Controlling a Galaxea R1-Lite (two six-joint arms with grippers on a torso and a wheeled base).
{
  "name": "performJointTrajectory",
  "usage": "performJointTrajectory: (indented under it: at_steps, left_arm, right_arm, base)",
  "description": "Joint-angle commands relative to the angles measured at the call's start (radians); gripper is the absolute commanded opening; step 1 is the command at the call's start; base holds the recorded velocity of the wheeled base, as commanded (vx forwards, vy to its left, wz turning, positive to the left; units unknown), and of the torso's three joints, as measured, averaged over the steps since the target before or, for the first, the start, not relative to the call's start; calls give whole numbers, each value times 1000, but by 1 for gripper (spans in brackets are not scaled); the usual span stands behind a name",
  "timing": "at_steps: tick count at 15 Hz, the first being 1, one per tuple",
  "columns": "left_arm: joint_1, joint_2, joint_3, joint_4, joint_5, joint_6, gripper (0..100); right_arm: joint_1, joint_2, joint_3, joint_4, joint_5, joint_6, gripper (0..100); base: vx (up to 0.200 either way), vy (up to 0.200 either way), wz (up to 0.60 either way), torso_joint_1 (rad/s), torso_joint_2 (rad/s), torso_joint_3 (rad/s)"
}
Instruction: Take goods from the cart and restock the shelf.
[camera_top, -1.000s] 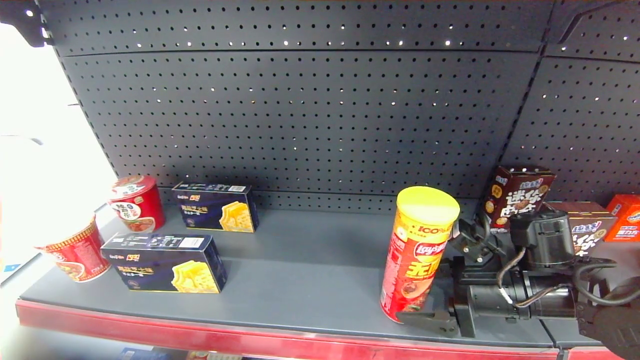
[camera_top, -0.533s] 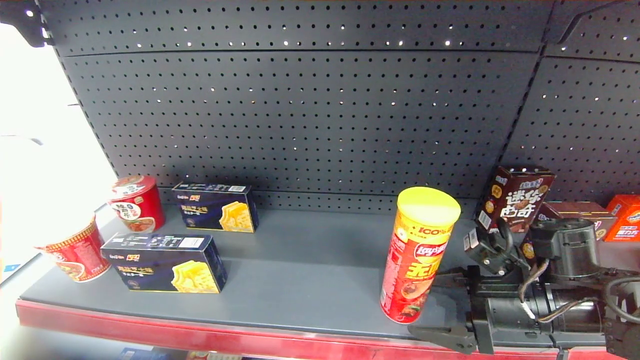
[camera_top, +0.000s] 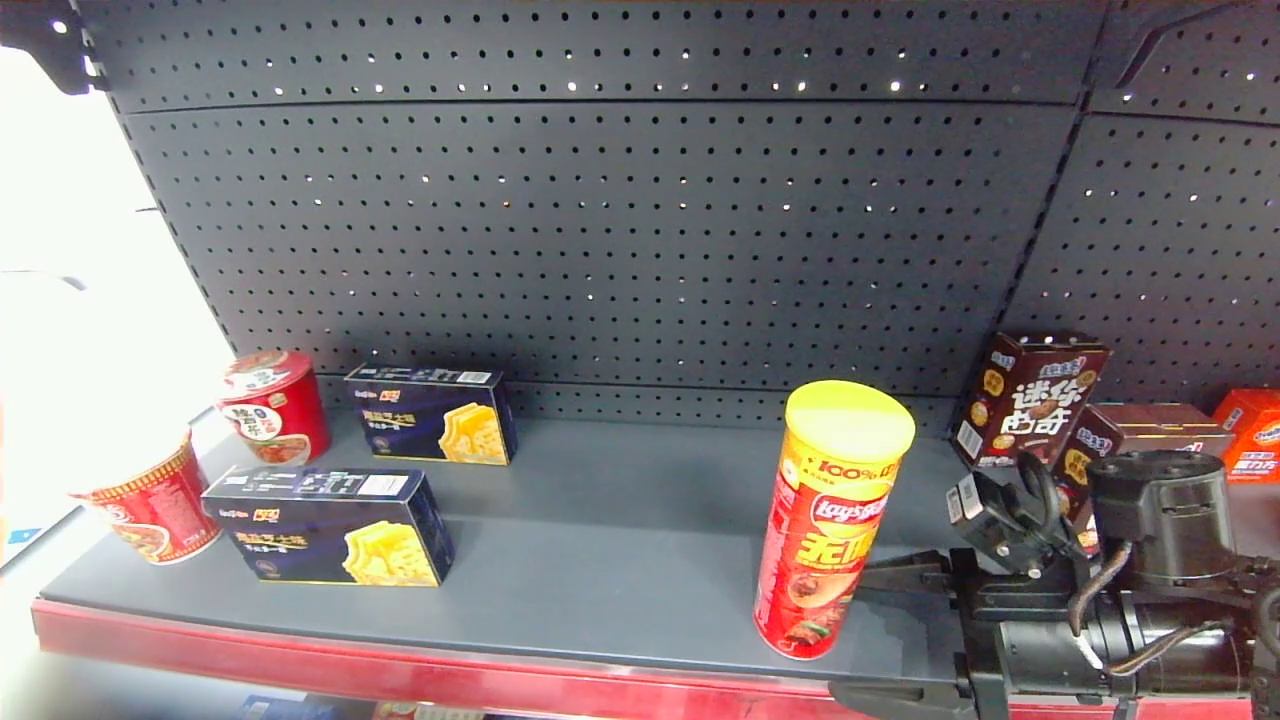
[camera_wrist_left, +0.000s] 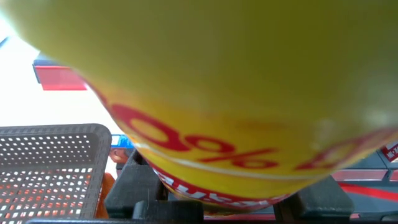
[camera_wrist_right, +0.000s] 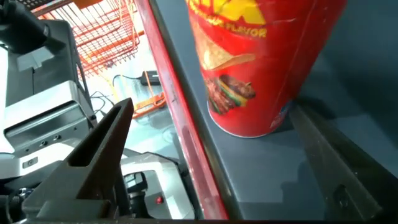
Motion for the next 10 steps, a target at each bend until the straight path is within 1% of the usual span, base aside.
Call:
performJointTrajectory:
  at_steps: [1, 4, 7, 10]
  left_arm:
    - [0, 2, 8, 0, 0, 0, 0]
    - [0, 2, 16, -3, 1, -1, 0]
    - [0, 2, 22, -3, 1, -20, 0]
    - [0, 2, 21, -3, 1, -20, 0]
  right_arm:
    - [0, -18, 5, 1, 0, 0, 100]
    - [-17, -47, 5, 1, -9, 0, 100]
    - [-65, -96, -4, 7, -14, -2, 100]
    - [-86, -165, -24, 26, -16, 0, 100]
  base:
    - [0, 0, 0, 0, 0, 0]
    - [0, 0, 0, 0, 0, 0]
    - [0, 0, 0, 0, 0, 0]
    - [0, 0, 0, 0, 0, 0]
